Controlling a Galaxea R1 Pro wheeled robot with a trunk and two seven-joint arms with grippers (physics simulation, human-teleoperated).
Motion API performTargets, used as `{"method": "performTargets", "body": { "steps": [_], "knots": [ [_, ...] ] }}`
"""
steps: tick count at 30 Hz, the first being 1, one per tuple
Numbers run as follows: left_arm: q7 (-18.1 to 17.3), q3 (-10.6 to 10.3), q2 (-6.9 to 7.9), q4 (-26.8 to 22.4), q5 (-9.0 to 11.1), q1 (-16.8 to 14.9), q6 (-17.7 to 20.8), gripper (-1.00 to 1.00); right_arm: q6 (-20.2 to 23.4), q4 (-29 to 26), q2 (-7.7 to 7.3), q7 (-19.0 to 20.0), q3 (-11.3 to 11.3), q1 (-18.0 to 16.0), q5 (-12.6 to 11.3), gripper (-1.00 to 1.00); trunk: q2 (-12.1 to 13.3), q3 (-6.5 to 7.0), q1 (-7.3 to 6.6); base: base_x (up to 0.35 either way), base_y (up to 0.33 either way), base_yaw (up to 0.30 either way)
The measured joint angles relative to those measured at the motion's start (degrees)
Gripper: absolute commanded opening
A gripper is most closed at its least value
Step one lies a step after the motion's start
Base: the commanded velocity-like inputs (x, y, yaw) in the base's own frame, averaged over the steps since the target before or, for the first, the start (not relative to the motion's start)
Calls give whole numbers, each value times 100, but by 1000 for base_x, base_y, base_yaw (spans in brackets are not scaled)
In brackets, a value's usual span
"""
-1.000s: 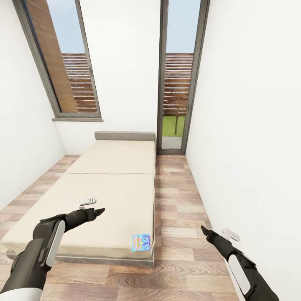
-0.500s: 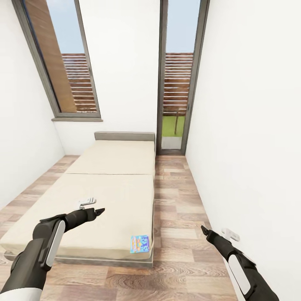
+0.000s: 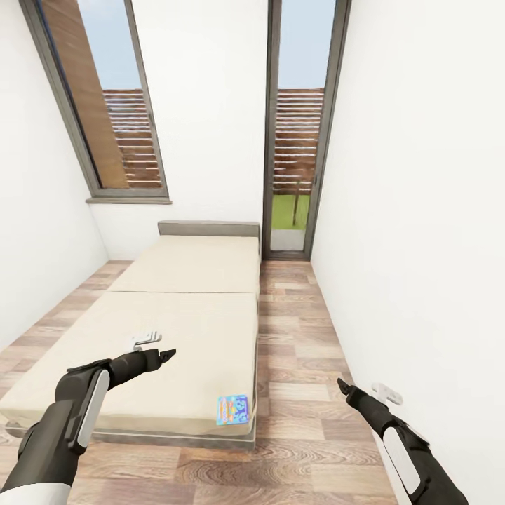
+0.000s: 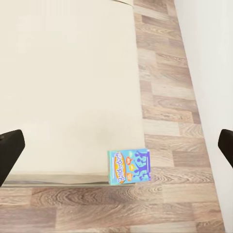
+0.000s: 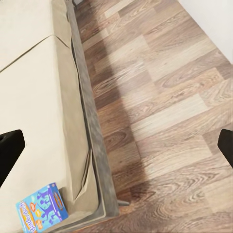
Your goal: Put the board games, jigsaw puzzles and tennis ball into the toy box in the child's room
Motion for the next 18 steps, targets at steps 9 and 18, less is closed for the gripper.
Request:
{"method": "performTargets", "body": {
  "steps": [9, 18],
  "knots": [
    [1, 0, 0, -1, 0, 0, 1, 100, 7, 1, -3, -3, 1, 0, 0, 100, 0, 0, 0, 0, -65, 0],
    [2, 0, -1, -1, 0, 0, 1, 100, 0, 1, -1, -3, 1, 0, -1, 100, 0, 0, 0, 0, -3, 0]
  ]
}}
